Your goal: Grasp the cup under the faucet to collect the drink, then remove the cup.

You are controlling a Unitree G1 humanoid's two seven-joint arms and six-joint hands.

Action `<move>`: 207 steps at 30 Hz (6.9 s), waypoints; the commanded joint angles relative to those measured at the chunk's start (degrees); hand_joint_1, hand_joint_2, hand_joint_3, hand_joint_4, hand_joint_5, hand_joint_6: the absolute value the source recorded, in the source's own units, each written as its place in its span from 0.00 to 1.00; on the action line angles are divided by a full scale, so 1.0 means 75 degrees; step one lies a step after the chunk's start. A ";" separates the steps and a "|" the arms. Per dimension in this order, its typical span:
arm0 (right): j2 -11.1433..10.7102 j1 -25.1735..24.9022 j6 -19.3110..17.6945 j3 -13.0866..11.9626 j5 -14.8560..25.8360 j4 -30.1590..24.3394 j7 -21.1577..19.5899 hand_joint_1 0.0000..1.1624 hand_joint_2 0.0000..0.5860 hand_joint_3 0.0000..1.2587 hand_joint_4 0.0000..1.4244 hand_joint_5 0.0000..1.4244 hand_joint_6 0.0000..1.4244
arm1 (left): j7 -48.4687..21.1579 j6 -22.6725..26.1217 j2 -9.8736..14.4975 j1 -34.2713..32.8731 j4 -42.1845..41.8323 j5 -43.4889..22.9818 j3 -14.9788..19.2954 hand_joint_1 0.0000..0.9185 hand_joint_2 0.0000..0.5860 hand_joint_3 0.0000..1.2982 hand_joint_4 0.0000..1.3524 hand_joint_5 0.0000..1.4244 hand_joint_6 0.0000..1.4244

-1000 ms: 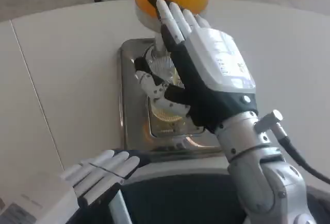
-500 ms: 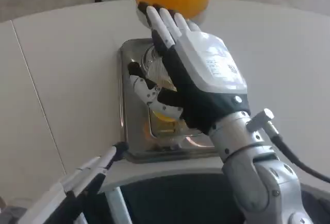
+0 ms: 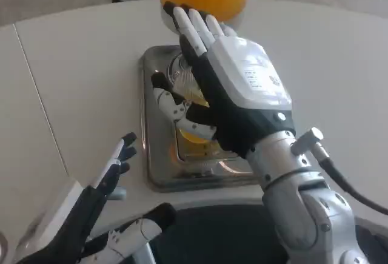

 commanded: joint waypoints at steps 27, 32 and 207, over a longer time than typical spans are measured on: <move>-0.0190 0.0552 0.0211 -0.0110 0.0124 -0.0595 0.0782 0.28 0.94 0.00 0.00 0.00 0.00 | 0.1317 0.1400 -0.1754 -0.1722 0.0676 0.2161 -0.1963 0.13 0.10 0.00 0.00 0.11 0.22; -0.0127 0.0605 0.0233 -0.0130 0.0089 -0.0785 0.0819 0.29 0.93 0.00 0.00 0.00 0.00 | 0.1410 0.1567 -0.1869 -0.2028 0.0897 0.2254 -0.2029 0.13 0.11 0.00 0.00 0.11 0.22; 0.1190 0.6294 -0.0657 -0.2850 -0.2949 -0.5219 0.5027 0.68 0.80 0.11 0.00 0.00 0.00 | 0.6015 0.1067 -0.3263 -0.7510 0.9071 0.1895 -0.3132 0.46 0.13 0.00 0.00 0.30 0.38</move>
